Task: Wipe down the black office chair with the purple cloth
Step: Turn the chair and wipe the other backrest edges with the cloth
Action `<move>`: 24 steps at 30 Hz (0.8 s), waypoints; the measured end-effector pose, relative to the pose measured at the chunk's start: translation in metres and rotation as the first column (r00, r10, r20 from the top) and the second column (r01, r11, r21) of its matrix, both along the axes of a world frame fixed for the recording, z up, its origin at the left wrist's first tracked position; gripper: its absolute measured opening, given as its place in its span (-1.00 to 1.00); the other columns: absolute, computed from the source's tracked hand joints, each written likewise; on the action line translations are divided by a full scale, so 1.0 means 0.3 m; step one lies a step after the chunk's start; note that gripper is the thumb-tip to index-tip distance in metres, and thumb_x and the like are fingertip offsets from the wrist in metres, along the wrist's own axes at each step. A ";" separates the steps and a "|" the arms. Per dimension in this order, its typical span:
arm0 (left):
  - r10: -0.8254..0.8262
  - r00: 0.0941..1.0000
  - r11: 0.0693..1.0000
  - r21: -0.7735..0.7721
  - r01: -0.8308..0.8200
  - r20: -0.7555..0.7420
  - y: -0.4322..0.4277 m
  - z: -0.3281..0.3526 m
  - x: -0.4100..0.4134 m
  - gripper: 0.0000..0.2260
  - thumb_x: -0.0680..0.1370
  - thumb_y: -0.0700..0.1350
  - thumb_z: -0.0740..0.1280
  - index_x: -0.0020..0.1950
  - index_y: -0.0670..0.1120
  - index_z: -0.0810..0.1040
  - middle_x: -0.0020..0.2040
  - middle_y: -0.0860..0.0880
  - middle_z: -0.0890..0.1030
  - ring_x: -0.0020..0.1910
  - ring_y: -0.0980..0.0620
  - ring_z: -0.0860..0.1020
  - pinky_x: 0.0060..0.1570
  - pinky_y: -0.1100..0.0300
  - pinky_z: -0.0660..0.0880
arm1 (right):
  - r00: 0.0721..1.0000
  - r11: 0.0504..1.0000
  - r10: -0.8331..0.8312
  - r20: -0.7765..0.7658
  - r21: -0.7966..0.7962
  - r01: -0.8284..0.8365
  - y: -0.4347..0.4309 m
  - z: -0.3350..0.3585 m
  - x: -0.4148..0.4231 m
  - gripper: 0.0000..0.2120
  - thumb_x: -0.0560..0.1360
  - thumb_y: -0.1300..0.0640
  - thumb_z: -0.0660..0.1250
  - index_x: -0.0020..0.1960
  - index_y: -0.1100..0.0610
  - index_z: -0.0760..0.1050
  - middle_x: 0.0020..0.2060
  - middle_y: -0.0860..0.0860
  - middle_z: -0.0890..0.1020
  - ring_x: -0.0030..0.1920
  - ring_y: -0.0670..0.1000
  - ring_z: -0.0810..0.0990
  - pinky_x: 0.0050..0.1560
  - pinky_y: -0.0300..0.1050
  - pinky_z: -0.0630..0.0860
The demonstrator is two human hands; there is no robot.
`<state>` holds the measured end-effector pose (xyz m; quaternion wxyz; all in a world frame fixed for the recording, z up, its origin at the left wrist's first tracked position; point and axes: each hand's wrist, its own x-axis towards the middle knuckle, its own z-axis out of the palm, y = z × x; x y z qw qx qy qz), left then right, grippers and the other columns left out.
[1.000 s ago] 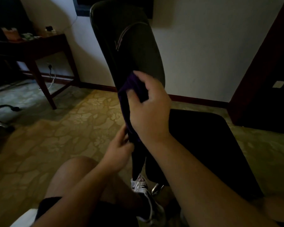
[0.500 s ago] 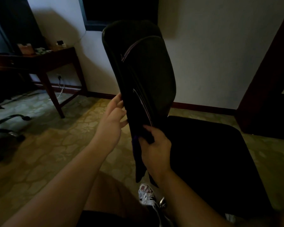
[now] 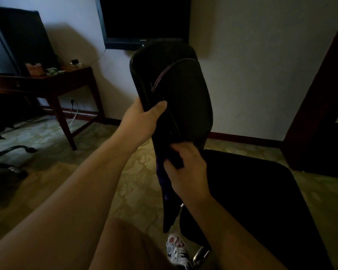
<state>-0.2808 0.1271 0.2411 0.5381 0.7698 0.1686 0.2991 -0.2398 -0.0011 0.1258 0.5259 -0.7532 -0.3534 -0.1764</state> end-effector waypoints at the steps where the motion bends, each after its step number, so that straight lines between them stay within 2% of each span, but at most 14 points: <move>1: -0.016 1.000 1.000 0.023 0.016 -0.015 0.004 -0.003 -0.008 -0.70 0.57 0.08 0.33 0.31 0.15 0.47 0.12 0.15 0.63 0.09 0.12 0.62 0.17 0.05 0.55 | 0.999 0.999 -0.033 0.022 -0.032 0.034 -0.005 -0.047 -0.008 -0.71 0.39 0.18 0.48 0.11 0.12 0.60 0.07 0.00 0.58 0.06 -0.10 0.55 0.12 -0.21 0.54; 3: -0.038 0.998 0.995 0.086 0.041 -0.045 0.012 -0.005 -0.029 -0.69 0.59 0.06 0.31 0.33 0.12 0.44 0.11 0.16 0.62 0.08 0.16 0.61 0.13 0.13 0.55 | 0.999 0.998 -0.051 0.008 -0.029 0.051 -0.011 -0.094 -0.026 -0.72 0.38 0.17 0.49 0.09 0.12 0.62 0.06 -0.02 0.59 0.03 -0.11 0.56 0.10 -0.17 0.58; 5: -0.039 0.998 0.989 0.142 0.046 -0.056 0.012 -0.003 -0.039 -0.72 0.61 0.04 0.29 0.31 0.11 0.41 0.06 0.20 0.59 0.02 0.24 0.57 -0.02 0.32 0.51 | 0.997 0.999 -0.025 -0.069 0.035 0.028 -0.005 -0.053 -0.034 -0.71 0.42 0.18 0.46 0.14 0.10 0.61 0.07 -0.06 0.58 0.05 -0.15 0.55 0.13 -0.15 0.56; 7: -0.026 0.997 0.983 0.178 0.038 -0.067 0.008 -0.009 -0.035 -0.82 0.62 0.02 0.28 0.21 0.14 0.40 0.00 0.23 0.57 -0.06 0.31 0.55 -0.14 0.43 0.46 | 0.999 0.991 0.034 -0.041 0.131 -0.028 0.014 0.053 -0.032 -0.70 0.46 0.21 0.42 0.19 0.10 0.59 0.09 -0.04 0.59 0.08 -0.16 0.55 0.17 -0.24 0.51; 9: 0.005 0.998 0.983 0.184 0.007 -0.064 0.008 -0.011 -0.033 -0.85 0.61 0.04 0.28 0.17 0.10 0.42 -0.02 0.18 0.60 -0.07 0.27 0.58 -0.10 0.35 0.52 | 0.995 0.976 0.057 0.079 0.207 -0.073 0.045 0.168 -0.024 -0.70 0.48 0.25 0.39 0.21 0.15 0.57 0.09 0.01 0.59 0.10 -0.15 0.55 0.17 -0.33 0.47; 12: 0.005 0.999 0.986 0.164 0.004 -0.054 0.021 -0.020 -0.023 -0.74 0.58 0.05 0.28 0.26 0.05 0.45 0.07 0.09 0.62 0.03 0.15 0.61 0.08 0.08 0.58 | 0.986 0.976 0.088 0.141 0.185 -0.113 0.073 0.240 0.003 -0.68 0.45 0.28 0.39 0.20 0.17 0.56 0.08 0.02 0.54 0.08 -0.15 0.53 0.15 -0.37 0.45; 15: -0.018 0.999 0.994 0.105 0.023 -0.049 0.014 -0.022 -0.023 -0.69 0.61 0.06 0.27 0.35 0.05 0.39 0.09 0.14 0.59 0.08 0.15 0.58 0.11 0.14 0.55 | 0.994 0.989 0.075 0.077 0.118 -0.084 0.024 0.151 0.037 -0.69 0.45 0.24 0.40 0.18 0.13 0.55 0.07 -0.02 0.52 0.07 -0.20 0.49 0.12 -0.46 0.39; 17: -0.041 0.998 0.995 0.087 0.044 -0.042 0.011 -0.021 -0.029 -0.67 0.63 0.04 0.25 0.39 0.06 0.36 0.13 0.16 0.57 0.12 0.14 0.57 0.10 0.18 0.53 | 0.996 0.996 0.001 -0.093 0.092 0.007 -0.034 0.051 0.044 -0.70 0.45 0.20 0.41 0.17 0.07 0.53 0.05 -0.11 0.51 0.07 -0.24 0.48 0.09 -0.47 0.40; 19: -0.042 0.998 0.995 0.089 0.045 -0.036 0.007 -0.020 -0.034 -0.66 0.64 0.04 0.24 0.41 0.06 0.34 0.13 0.17 0.55 0.11 0.16 0.56 0.03 0.28 0.50 | 0.972 0.995 -0.091 -0.217 0.010 0.096 -0.084 -0.045 0.040 -0.72 0.46 0.16 0.42 0.15 0.03 0.53 0.02 -0.16 0.49 0.07 -0.18 0.51 0.08 -0.37 0.44; 21: -0.036 0.999 0.993 0.112 0.040 -0.035 -0.002 -0.016 -0.037 -0.69 0.65 0.02 0.22 0.39 0.05 0.34 0.09 0.22 0.53 0.06 0.23 0.54 -0.09 0.41 0.45 | 0.964 0.992 -0.127 -0.234 -0.028 0.124 -0.107 -0.089 0.030 -0.74 0.45 0.17 0.42 0.13 0.04 0.53 0.00 -0.17 0.48 0.06 -0.15 0.52 0.07 -0.32 0.46; 24: -0.037 0.999 0.992 0.121 0.041 -0.038 -0.020 -0.011 -0.038 -0.70 0.65 0.02 0.21 0.38 0.05 0.34 0.07 0.24 0.51 0.04 0.26 0.52 -0.14 0.44 0.42 | 0.988 0.992 -0.058 -0.144 0.104 0.073 -0.070 -0.014 0.014 -0.73 0.46 0.25 0.38 0.14 0.05 0.54 0.04 -0.08 0.53 0.08 -0.15 0.53 0.10 -0.40 0.45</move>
